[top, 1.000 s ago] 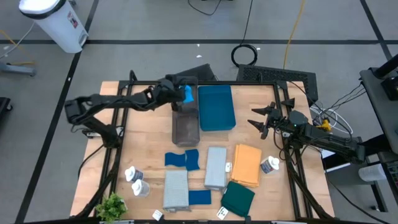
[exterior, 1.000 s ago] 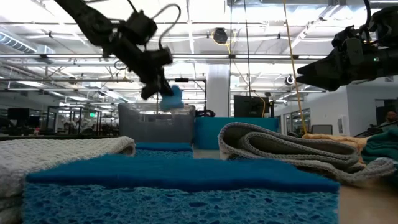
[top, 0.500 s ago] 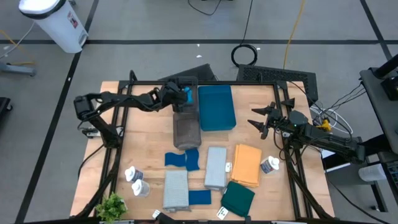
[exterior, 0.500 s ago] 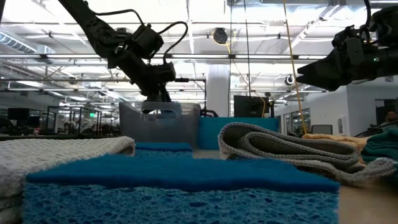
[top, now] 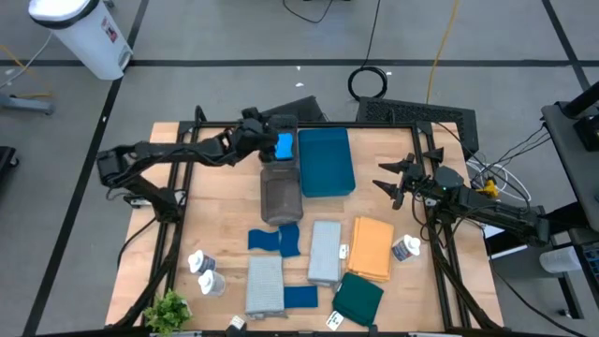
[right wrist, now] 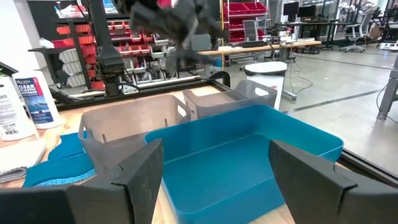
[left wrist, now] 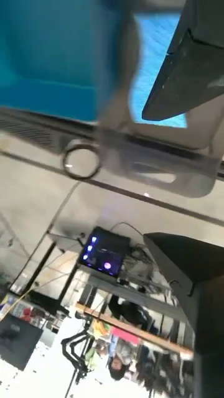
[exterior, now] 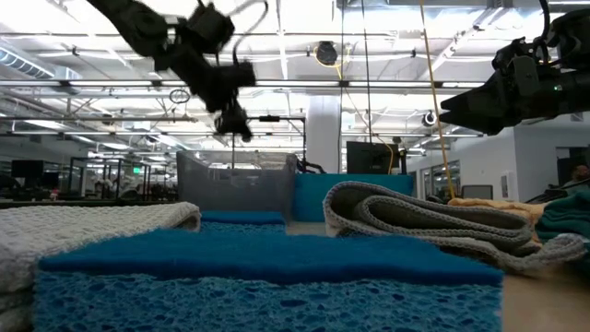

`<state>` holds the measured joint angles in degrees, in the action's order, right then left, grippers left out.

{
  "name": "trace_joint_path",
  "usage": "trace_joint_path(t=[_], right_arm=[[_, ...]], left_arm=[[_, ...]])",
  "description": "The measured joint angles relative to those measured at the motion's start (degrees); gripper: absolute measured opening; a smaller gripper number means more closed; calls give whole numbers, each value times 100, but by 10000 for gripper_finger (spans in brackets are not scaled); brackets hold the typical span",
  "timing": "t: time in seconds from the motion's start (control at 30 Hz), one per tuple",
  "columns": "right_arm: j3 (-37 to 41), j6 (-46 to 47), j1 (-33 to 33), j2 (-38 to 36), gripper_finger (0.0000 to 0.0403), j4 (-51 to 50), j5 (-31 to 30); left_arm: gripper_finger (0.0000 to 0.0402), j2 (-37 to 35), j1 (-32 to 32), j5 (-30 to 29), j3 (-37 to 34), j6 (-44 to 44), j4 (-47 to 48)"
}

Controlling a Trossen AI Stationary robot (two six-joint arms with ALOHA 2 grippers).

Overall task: Pick & Place Kitchen Items
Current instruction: Put the blue sponge into the top black bin

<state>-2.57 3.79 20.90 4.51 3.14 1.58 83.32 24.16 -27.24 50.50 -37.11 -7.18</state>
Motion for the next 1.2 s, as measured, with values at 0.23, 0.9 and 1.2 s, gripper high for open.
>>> trace_joint_path(t=[0.23,0.9,1.2], right_arm=[[0,1,0,0,263,0,-1],[0,1,0,-1,263,3,-2],[0,0,-1,0,263,4,-2]], left_arm=[[294,-1171,-868,824,228,1536,1914],[278,-1782,-3802,2716,-980,5144,4072],[309,-1769,-4098,1922,-2003,5739,2326]])
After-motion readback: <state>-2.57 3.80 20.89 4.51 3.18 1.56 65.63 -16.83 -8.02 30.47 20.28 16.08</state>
